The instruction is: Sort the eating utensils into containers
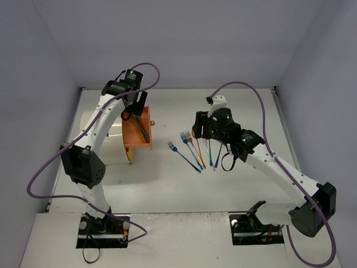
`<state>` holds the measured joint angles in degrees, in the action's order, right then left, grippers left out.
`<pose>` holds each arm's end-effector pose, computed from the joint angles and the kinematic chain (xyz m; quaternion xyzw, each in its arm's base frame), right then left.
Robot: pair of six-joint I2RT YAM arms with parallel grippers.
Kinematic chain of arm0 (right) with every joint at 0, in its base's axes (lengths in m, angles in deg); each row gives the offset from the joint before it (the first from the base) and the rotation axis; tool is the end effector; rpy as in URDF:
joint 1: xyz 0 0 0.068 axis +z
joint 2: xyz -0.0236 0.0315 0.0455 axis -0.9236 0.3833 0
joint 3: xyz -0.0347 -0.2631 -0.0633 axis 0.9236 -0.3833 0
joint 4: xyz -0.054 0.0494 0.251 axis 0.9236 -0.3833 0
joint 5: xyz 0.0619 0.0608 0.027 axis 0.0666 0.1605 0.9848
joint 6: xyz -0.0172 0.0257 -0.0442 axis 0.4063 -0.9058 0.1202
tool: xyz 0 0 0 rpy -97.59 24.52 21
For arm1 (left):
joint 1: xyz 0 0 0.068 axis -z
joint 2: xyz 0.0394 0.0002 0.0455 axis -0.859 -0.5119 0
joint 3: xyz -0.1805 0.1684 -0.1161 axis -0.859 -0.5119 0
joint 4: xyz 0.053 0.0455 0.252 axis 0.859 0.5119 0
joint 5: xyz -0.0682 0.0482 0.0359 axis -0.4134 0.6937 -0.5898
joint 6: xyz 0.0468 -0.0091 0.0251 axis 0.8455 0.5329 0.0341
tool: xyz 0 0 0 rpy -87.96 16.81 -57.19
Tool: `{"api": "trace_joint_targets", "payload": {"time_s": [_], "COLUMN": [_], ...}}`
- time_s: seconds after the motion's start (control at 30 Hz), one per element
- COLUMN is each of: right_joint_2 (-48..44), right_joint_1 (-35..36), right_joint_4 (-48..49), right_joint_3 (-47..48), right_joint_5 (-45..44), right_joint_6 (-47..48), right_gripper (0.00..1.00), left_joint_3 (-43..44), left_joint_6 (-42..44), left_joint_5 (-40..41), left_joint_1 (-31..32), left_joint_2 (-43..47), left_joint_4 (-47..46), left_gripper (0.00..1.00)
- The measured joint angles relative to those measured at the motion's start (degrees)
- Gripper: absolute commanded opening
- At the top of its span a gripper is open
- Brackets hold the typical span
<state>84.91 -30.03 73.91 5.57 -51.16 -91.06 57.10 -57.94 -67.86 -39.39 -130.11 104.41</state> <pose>0.2329 0.1745 0.3559 -0.1051 0.7884 0.2538 0.5505 0.3697 -0.1205 0.3708 0.0640 0.9290 0.0877 0.3537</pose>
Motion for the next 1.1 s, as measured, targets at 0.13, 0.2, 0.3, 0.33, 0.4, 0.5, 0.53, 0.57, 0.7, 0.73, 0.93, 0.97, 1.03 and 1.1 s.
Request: {"api": "trace_joint_targets", "payload": {"time_s": [0.13,0.2,0.3,0.33,0.4,0.5,0.53,0.57,0.7,0.73,0.93,0.97,1.03,1.1], "right_joint_2": [0.0,0.0,0.0,0.0,0.0,0.0,0.0,0.0,0.0,0.0,0.0,0.0,0.0,0.0], "right_joint_1": [0.0,0.0,0.0,0.0,0.0,0.0,0.0,0.0,0.0,0.0,0.0,0.0,0.0,0.0], "right_joint_4": [0.0,0.0,0.0,0.0,0.0,0.0,0.0,0.0,0.0,0.0,0.0,0.0,0.0,0.0], "right_joint_3": [0.0,0.0,0.0,0.0,0.0,0.0,0.0,0.0,0.0,0.0,0.0,0.0,0.0,0.0], "right_joint_5": [0.0,0.0,0.0,0.0,0.0,0.0,0.0,0.1,0.3,0.3,0.4,0.4,0.4,0.4], "right_joint_6": [-0.1,-0.1,-0.2,-0.1,-0.2,-0.2,-0.2,-0.2,-0.2,-0.2,-0.1,-0.1,-0.1,-0.1], "right_gripper": [0.56,0.56,0.56,0.56,0.56,0.56,0.56,0.56,0.56,0.56,0.56,0.56,0.56,0.56], "left_joint_3": [-0.1,-0.1,-0.1,-0.1,-0.4,-1.2,-1.3,-1.4,-1.6,-1.7,-2.0,-2.0,-2.2,-2.4], "left_joint_6": [-0.2,-0.2,-0.2,-0.1,0.0,0.1,0.1,0.1,0.2,0.2,0.1,0.0,0.0,-0.1], "left_joint_5": [-0.1,-0.4,-0.9,-1.2,-1.5,-1.7,-1.7,-1.7,-1.4,-1.4,-0.6,-0.6,-0.3,0.2], "left_joint_1": [0.0,0.0,0.0,0.0,0.0,0.0,0.0,0.0,0.0,0.0,0.1,0.1,0.1,0.1], "left_joint_2": [0.8,1.1,1.4,1.4,1.6,2.2,2.3,2.4,2.4,2.4,2.4,2.4,2.4,2.4], "left_joint_4": [0.5,0.7,1.0,1.0,0.9,0.4,0.4,0.3,0.0,-0.1,-0.5,-0.5,-0.6,-0.9], "left_gripper": [0.93,0.93,0.93,0.93,0.93,0.93,0.93,0.93,0.93,0.93,0.93,0.93,0.93,0.93]}}
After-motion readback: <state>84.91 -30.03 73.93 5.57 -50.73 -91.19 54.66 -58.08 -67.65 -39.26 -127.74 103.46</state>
